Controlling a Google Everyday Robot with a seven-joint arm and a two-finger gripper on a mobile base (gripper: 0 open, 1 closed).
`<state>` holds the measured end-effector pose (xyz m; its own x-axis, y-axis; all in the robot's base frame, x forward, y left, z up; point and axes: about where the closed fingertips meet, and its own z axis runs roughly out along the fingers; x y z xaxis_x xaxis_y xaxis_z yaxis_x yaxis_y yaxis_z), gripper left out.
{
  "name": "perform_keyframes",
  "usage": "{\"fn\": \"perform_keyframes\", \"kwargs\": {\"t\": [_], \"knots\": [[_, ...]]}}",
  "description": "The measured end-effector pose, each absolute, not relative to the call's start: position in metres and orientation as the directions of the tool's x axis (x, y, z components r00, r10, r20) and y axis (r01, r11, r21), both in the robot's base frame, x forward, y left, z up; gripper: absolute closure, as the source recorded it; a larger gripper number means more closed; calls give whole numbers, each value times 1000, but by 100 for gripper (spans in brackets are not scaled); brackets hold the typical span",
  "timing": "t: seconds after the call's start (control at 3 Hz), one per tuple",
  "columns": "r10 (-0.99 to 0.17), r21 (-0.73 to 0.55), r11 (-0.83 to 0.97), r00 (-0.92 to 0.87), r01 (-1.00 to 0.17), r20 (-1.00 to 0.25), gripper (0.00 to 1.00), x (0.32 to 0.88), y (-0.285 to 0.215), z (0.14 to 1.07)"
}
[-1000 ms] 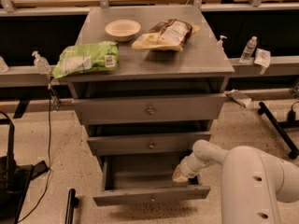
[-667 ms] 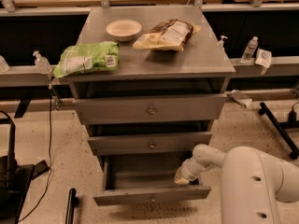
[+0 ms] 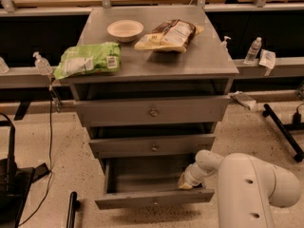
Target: Open bottom drawer
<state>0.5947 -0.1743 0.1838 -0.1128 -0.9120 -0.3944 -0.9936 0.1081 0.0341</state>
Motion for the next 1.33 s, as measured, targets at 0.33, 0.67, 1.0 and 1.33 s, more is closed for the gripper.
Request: {"fn": "perform_keyframes", "kwargs": {"t": [0.33,0.67,1.0,1.33], "knots": [[-912,35,108,-113,-994,-395,100,596,-174,182],[-907,63,110,-126,-992,-401,100,583,-172,176],[-907,63,110,-126,-992,-402,100,583,-172,179],[-907,71,108,-127,-992,-403,100,578,-172,179]]}}
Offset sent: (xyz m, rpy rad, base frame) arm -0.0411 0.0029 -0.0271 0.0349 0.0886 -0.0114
